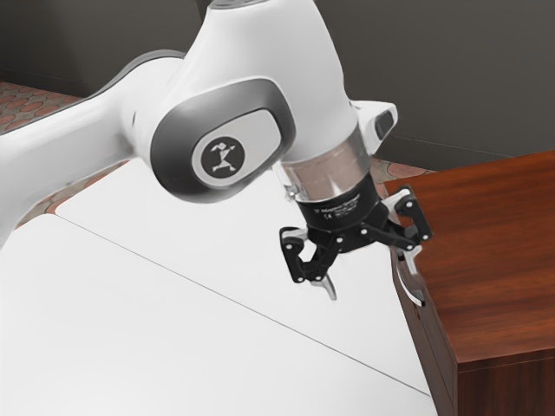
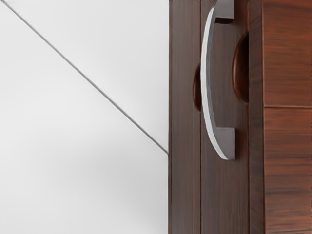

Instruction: Pull the drawer handle with one arm to open the drawer

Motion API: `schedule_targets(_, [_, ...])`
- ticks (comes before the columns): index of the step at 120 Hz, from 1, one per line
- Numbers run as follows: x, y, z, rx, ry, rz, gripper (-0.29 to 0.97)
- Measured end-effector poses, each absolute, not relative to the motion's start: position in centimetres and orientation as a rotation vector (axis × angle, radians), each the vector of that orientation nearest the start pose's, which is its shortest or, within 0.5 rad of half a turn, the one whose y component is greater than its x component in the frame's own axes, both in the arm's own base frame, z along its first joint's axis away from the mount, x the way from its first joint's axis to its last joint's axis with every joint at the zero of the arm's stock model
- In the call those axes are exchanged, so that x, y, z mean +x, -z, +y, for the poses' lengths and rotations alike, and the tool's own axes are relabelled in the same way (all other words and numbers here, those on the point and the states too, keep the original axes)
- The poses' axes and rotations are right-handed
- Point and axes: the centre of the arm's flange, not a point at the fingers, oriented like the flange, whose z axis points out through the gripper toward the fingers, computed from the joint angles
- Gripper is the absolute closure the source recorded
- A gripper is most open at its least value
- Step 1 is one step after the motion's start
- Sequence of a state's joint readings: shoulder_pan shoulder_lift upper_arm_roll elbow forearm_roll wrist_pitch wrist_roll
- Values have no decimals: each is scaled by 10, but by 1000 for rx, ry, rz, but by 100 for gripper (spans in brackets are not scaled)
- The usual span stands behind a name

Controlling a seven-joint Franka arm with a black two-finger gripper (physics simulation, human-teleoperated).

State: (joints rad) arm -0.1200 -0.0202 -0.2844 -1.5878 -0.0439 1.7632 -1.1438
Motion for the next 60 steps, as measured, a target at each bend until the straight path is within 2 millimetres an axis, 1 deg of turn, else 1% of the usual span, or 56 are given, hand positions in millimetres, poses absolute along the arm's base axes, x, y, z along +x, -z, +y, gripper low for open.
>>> schedule_targets(14, [519, -651, -219, -3095, 209, -1187, 1])
schedule_targets(26, [510, -653, -213, -3101, 235, -1169, 0])
schedule_targets(41, [501, -639, -219, -3117, 225, -1118, 0])
schedule_targets(60, [501, -621, -218, -3124, 219, -1091, 0])
